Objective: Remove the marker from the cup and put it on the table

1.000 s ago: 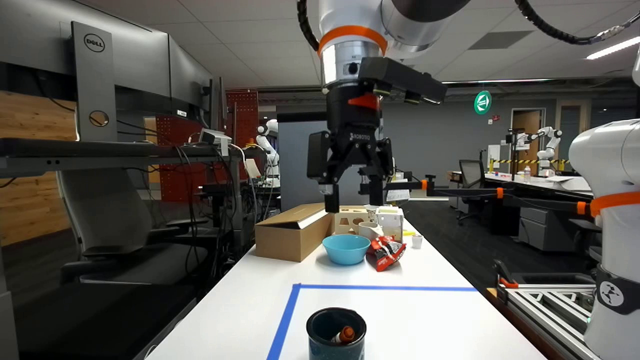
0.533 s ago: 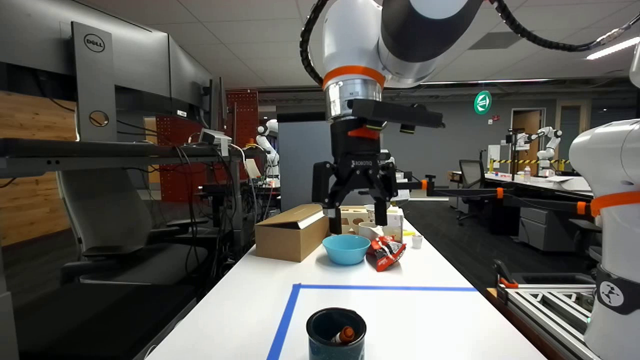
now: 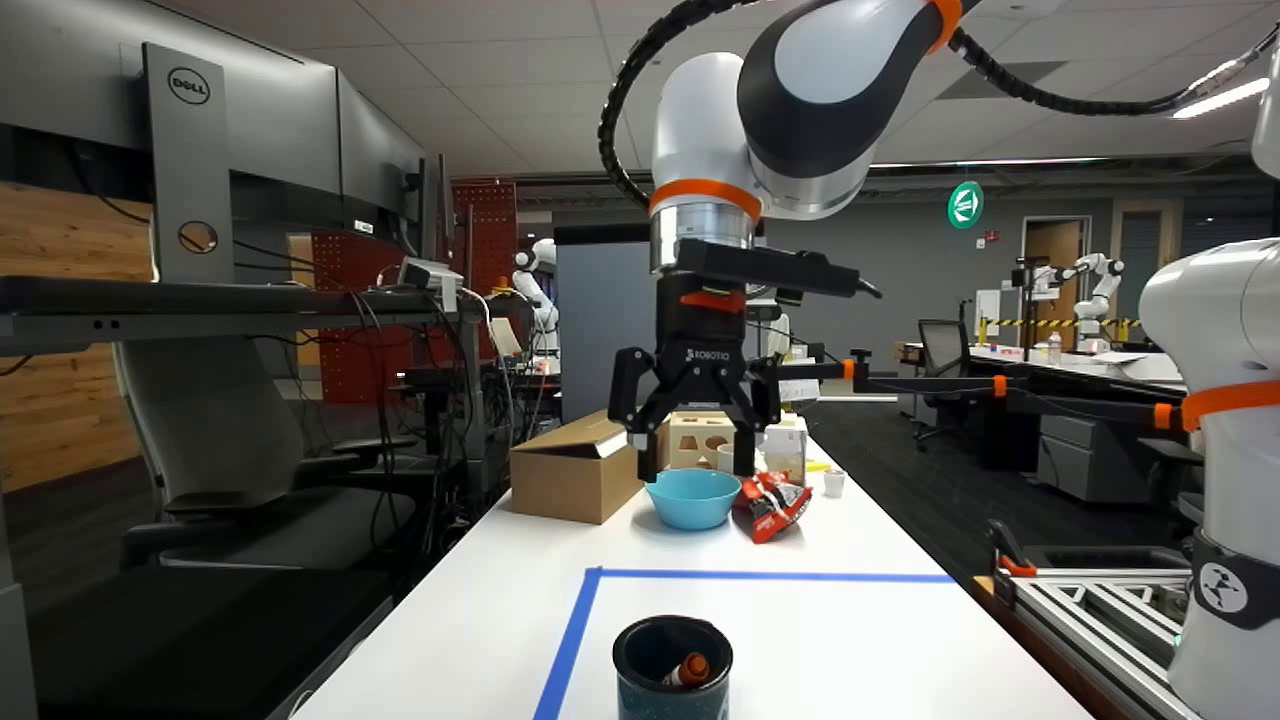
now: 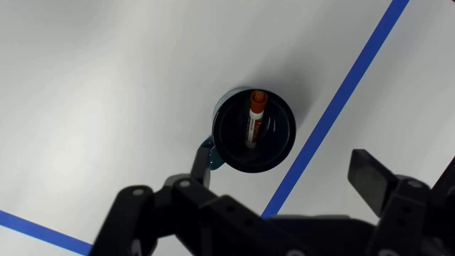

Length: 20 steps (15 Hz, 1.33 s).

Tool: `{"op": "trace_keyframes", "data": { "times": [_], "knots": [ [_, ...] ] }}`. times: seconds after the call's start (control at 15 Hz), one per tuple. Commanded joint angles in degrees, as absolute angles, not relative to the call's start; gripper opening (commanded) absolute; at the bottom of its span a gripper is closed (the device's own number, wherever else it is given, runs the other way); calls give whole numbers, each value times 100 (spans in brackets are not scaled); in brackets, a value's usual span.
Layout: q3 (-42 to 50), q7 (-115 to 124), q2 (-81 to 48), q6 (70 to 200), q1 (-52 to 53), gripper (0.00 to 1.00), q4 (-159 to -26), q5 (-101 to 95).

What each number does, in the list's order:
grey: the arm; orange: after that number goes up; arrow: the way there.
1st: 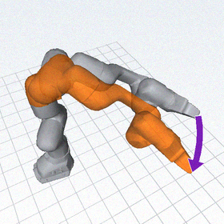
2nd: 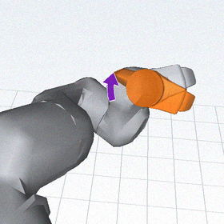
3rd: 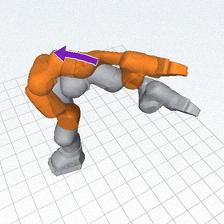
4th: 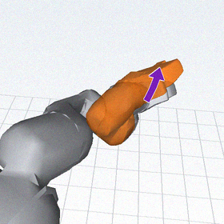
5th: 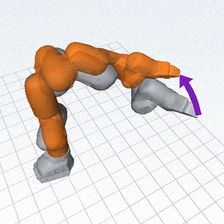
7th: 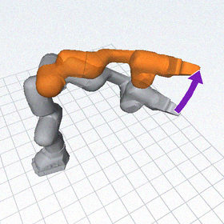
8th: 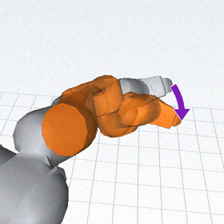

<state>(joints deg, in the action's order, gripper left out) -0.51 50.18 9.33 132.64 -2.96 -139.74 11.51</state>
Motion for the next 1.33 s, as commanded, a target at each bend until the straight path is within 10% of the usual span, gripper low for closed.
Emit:
{"op": "trace_keyframes", "data": {
  "times": [0.0, 1.27],
  "knots": [
    [-25, 5000, 872, 13705, -283, 100, -14194, 1380],
    [26, 4910, -361, 14527, -188, 100, -14104, 1736]
  ]
}}
